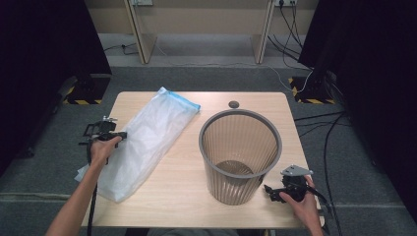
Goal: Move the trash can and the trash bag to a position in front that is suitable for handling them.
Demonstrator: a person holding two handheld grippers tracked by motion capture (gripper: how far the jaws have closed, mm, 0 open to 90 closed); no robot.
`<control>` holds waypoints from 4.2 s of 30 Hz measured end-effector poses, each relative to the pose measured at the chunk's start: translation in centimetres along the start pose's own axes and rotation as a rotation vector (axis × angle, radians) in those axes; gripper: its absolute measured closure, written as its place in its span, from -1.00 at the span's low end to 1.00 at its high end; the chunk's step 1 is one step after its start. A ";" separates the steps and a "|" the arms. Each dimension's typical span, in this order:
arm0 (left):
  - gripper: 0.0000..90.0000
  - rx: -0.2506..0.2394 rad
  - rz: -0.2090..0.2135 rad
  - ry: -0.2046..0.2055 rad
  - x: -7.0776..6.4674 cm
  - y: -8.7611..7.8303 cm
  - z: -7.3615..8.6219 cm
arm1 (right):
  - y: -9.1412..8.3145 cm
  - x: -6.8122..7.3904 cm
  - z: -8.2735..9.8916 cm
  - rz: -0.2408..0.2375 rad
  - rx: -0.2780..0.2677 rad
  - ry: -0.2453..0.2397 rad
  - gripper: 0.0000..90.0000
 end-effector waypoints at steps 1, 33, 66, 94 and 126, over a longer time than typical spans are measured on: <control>0.87 0.000 0.000 0.000 0.0 0.0 0.0 | 0.0 0.0 0.0 0.000 0.000 0.000 -1.00; 0.50 0.035 0.240 0.469 -18.2 1.2 0.7 | 0.0 0.0 0.0 -0.002 0.000 -0.003 -1.00; -0.64 -0.227 0.470 0.315 -19.8 -5.5 2.9 | -3.5 2.3 -1.8 -0.009 -0.128 -0.005 -0.65; -0.65 -0.310 0.535 0.485 -25.5 -8.0 5.3 | -3.9 5.0 -5.4 -0.124 -0.216 -0.143 -0.69; -0.76 -0.296 0.594 0.423 -25.9 -5.9 2.0 | 2.4 6.3 -12.5 -0.233 -0.196 -0.210 -0.83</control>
Point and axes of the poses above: each handheld gripper's, and its own axes: y roughly forward along the jaws, z roughly out of its underside, x roughly to its left, the point moved 2 cm from there along y, roughly forward along the jaws
